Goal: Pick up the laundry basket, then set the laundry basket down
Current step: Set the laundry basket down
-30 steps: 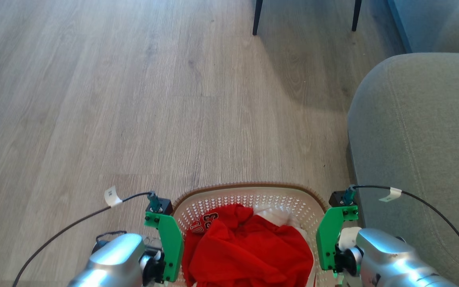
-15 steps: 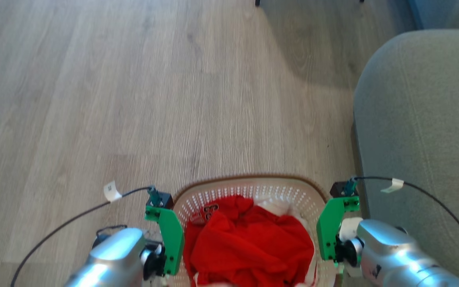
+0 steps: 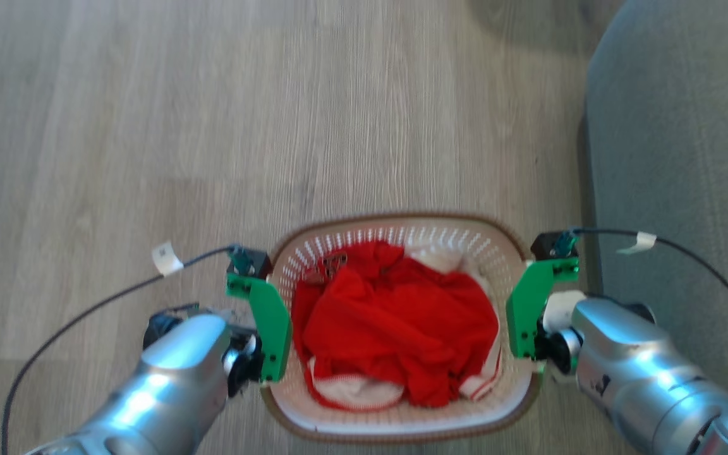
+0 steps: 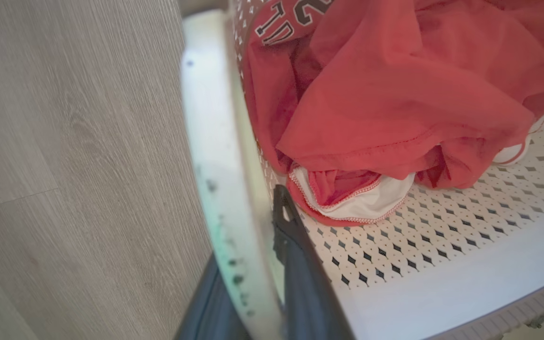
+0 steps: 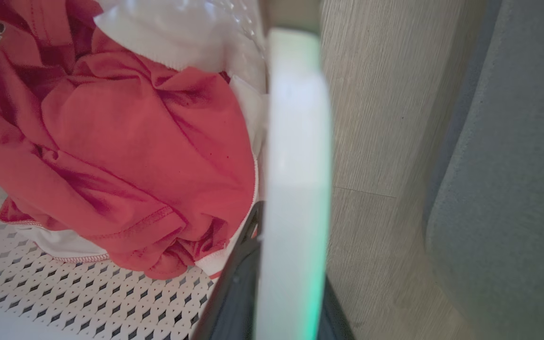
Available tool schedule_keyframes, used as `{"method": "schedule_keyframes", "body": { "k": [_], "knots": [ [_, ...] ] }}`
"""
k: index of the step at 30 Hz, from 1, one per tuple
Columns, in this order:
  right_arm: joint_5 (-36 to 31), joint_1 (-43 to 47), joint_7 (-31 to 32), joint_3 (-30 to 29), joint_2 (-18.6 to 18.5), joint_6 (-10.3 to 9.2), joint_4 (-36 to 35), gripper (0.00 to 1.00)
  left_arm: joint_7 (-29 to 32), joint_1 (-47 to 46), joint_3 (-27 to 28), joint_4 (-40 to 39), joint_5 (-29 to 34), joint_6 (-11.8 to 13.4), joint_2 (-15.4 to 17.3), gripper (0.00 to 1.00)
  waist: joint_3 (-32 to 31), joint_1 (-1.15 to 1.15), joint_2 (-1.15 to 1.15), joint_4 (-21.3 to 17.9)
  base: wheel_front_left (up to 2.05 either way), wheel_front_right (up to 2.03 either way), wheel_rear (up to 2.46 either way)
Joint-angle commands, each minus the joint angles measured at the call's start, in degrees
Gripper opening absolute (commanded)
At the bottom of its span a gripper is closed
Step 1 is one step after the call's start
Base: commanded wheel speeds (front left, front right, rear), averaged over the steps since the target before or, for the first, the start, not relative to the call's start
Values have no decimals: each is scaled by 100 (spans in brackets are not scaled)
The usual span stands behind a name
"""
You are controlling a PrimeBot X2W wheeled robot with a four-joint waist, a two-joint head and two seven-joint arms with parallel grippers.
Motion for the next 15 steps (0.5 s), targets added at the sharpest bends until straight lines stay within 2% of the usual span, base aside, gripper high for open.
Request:
{"method": "schedule_keyframes", "body": {
  "k": [1,15],
  "knots": [
    [-3,-129,-96,29,66,41,-118,0,-115,-331,33,-133,100,-89,-83,0,325,-1,0,-36,0,0,0],
    [42,-594,-683,-35,-41,41,-101,0,-893,-931,31,-195,315,-52,-94,0,1860,-1,0,-194,0,0,0]
  ]
}}
